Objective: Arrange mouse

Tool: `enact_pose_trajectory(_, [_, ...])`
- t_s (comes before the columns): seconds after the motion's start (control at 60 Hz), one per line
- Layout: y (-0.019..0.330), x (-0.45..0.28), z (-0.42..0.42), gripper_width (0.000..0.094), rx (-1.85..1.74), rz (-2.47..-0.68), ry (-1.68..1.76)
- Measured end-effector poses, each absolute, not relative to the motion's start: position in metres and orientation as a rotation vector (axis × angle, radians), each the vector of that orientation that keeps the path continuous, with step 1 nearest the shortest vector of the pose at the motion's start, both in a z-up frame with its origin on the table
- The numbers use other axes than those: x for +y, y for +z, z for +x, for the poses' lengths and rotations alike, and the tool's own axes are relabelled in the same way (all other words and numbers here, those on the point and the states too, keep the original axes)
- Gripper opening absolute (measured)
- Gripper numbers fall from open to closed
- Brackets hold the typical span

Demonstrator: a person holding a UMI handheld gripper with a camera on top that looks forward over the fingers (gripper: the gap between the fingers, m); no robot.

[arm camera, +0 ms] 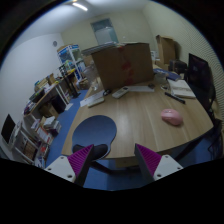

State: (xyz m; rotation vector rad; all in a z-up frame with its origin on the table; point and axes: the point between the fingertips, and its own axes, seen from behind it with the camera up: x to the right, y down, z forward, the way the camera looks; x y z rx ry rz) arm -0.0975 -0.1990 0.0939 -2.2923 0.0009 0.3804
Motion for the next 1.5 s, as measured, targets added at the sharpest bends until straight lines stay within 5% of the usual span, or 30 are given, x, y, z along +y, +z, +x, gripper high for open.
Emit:
enact_pose_trajectory(0.533, [0.021, -0.128, 0.116, 0.0824, 0.005, -2.293, 0.093])
enact_pose_trajectory(0.75, [-0.019, -0.056, 0.144, 0.0837, -0.113, -2.267, 0.032])
enact_pose_trajectory(0.983, [-0.015, -0.002, 0.137, 0.0823, -0.108, -2.171, 0.081])
enact_pose_trajectory(1.367, [-0.017, 0.014, 0.140, 0.0411, 0.020, -2.194, -0.044])
enact_pose_trajectory(1.5, [-0.015, 0.012, 0.140, 0.0348, 0.106, -2.222, -0.056])
